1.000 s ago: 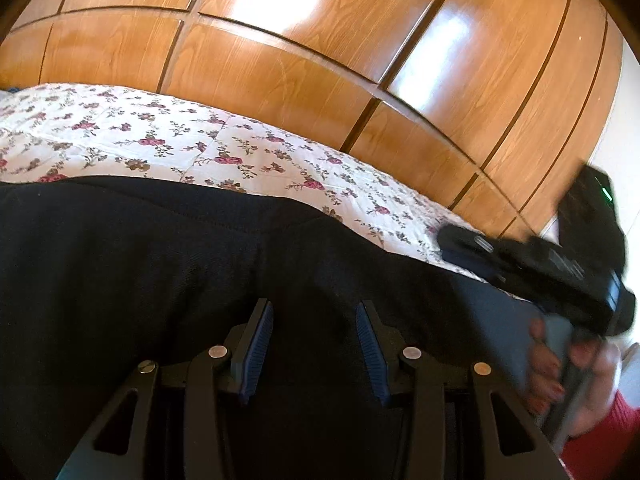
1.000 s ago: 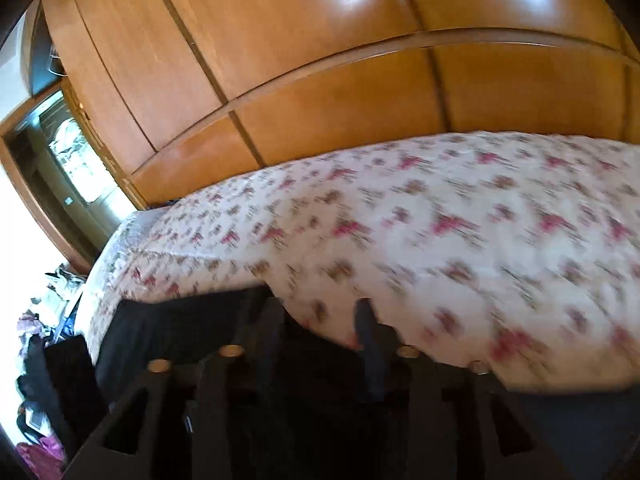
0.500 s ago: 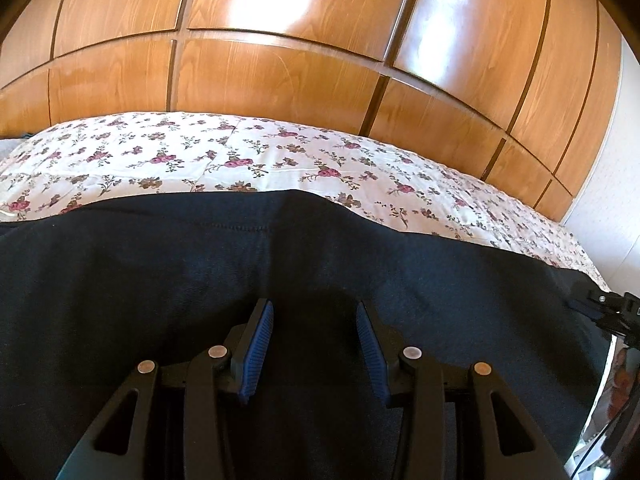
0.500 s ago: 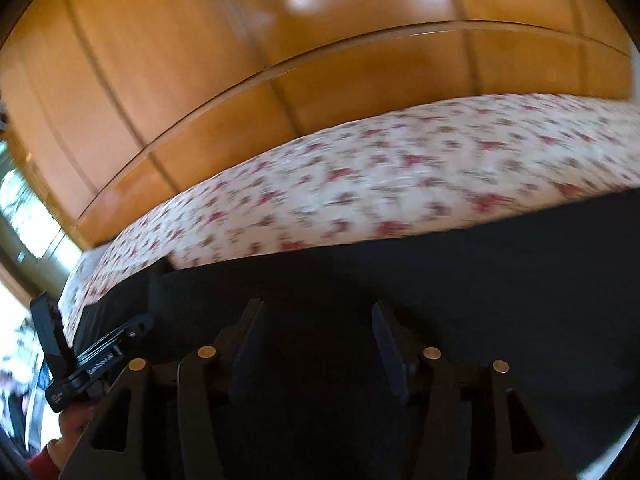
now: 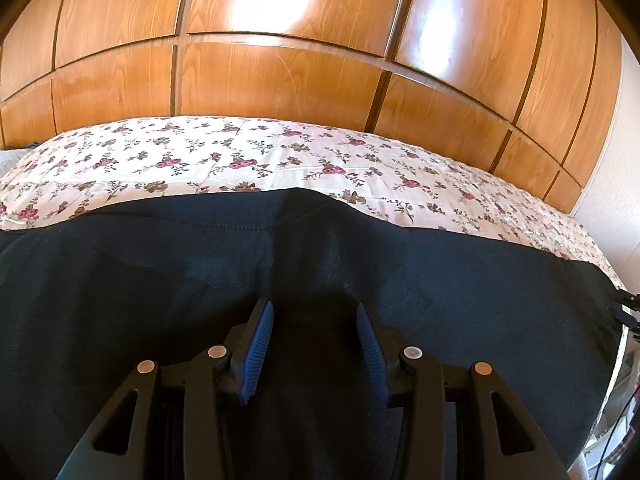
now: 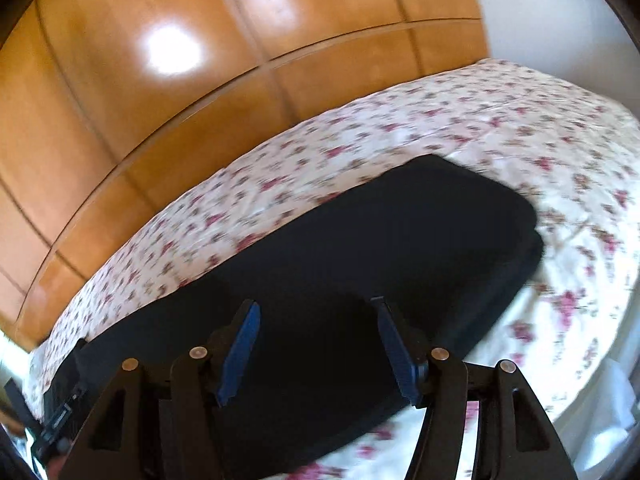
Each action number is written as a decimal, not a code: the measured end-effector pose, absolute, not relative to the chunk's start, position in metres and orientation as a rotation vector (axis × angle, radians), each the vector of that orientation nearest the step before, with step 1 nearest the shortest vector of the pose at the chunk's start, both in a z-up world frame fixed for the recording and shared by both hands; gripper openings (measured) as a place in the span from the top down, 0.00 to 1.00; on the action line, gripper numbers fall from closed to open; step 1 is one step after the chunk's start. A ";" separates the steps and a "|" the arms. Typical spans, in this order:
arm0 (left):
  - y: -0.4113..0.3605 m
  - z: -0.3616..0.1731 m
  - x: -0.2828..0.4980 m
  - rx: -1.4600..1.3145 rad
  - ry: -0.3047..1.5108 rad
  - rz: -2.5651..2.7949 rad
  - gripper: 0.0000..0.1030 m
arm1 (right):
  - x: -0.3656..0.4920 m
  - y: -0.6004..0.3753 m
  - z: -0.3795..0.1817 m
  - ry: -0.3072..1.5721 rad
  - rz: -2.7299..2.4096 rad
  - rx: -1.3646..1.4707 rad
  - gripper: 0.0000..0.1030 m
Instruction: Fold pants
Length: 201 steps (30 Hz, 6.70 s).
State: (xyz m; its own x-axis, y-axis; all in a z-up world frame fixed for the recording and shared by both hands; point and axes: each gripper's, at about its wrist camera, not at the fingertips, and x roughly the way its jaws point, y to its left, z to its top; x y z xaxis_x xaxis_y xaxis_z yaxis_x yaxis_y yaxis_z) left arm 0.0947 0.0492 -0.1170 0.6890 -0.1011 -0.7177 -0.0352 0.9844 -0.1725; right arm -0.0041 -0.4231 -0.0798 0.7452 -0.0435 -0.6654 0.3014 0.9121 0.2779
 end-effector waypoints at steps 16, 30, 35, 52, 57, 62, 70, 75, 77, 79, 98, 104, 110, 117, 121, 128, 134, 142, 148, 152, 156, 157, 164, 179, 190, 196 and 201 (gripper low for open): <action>-0.047 -0.083 0.066 -0.087 0.829 -0.270 0.56 | -0.038 -0.482 -0.089 0.667 -0.361 0.619 0.36; -0.072 -0.109 0.055 0.001 0.850 -0.312 0.55 | -0.047 -0.522 -0.114 0.552 -0.283 0.918 0.36; -0.071 -0.112 0.053 -0.015 0.832 -0.312 0.54 | -0.040 -0.525 -0.116 0.524 -0.240 0.909 0.36; -0.016 -0.087 0.082 -0.070 0.831 -0.162 0.54 | -0.036 -0.533 -0.125 0.521 -0.200 0.834 0.62; 0.010 -0.113 0.088 -0.111 0.889 -0.095 0.54 | -0.039 -0.537 -0.126 0.510 -0.212 0.877 0.80; 0.014 -0.116 0.079 -0.130 0.816 -0.130 0.50 | -0.040 -0.530 -0.118 0.480 -0.210 0.928 0.84; 0.007 -0.117 0.073 -0.103 0.789 -0.114 0.50 | -0.037 -0.491 -0.072 0.461 -0.180 0.736 0.85; 0.012 -0.116 0.074 -0.136 0.800 -0.127 0.50 | -0.035 -0.445 -0.040 0.434 -0.135 0.576 0.85; 0.016 -0.112 0.071 -0.167 0.803 -0.131 0.50 | -0.034 -0.426 -0.029 0.421 -0.117 0.522 0.85; 0.024 -0.108 0.067 -0.217 0.789 -0.128 0.50 | -0.034 -0.409 -0.019 0.405 -0.091 0.473 0.85; 0.071 -0.103 0.050 -0.449 0.784 -0.036 0.50 | -0.015 -0.234 -0.019 0.479 0.327 0.175 0.85; 0.073 -0.100 0.049 -0.479 0.771 -0.065 0.50 | -0.003 -0.182 -0.065 0.642 0.456 0.093 0.84; 0.064 -0.094 0.048 -0.510 0.758 -0.149 0.50 | 0.010 -0.158 -0.123 0.846 0.422 -0.012 0.78; 0.044 -0.091 0.049 -0.605 0.766 -0.319 0.47 | 0.005 -0.166 -0.117 0.825 0.530 0.035 0.51; 0.038 -0.090 0.050 -0.658 0.768 -0.370 0.39 | -0.009 -0.180 -0.107 0.807 0.579 0.059 0.51; 0.027 -0.088 0.066 -0.706 0.806 -0.405 0.39 | -0.036 -0.230 -0.095 0.810 0.580 0.155 0.51; 0.015 -0.084 0.081 -0.719 0.822 -0.417 0.39 | -0.046 -0.263 -0.106 0.856 0.511 0.230 0.51; -0.005 -0.099 0.091 -0.668 0.918 -0.421 0.66 | -0.034 -0.280 -0.116 0.872 0.442 0.372 0.52; -0.007 -0.085 0.086 -0.702 0.895 -0.478 0.93 | -0.037 -0.285 -0.118 0.864 0.411 0.432 0.51; -0.001 -0.043 0.077 -0.756 0.780 -0.559 0.93 | -0.039 -0.283 -0.115 0.847 0.396 0.426 0.51; -0.002 -0.007 0.079 -0.752 0.726 -0.614 0.93 | -0.040 -0.287 -0.112 0.832 0.399 0.457 0.51; -0.004 -0.001 0.079 -0.746 0.720 -0.622 0.93 | -0.039 -0.288 -0.111 0.829 0.401 0.462 0.51; -0.005 0.024 0.074 -0.770 0.657 -0.668 0.93 | -0.044 -0.286 -0.100 0.786 0.361 0.401 0.51; 0.026 -0.079 0.084 -0.721 0.923 -0.399 0.87 | -0.037 -0.314 -0.110 0.815 0.284 0.498 0.61; 0.013 -0.110 0.081 -0.607 1.010 -0.380 0.55 | -0.037 -0.299 -0.108 0.798 0.280 0.451 0.58; -0.002 -0.113 0.086 -0.587 1.036 -0.405 0.74 | -0.037 -0.288 -0.106 0.790 0.275 0.413 0.56; -0.002 -0.081 0.080 -0.588 0.945 -0.451 0.79 | -0.037 -0.293 -0.105 0.786 0.272 0.413 0.56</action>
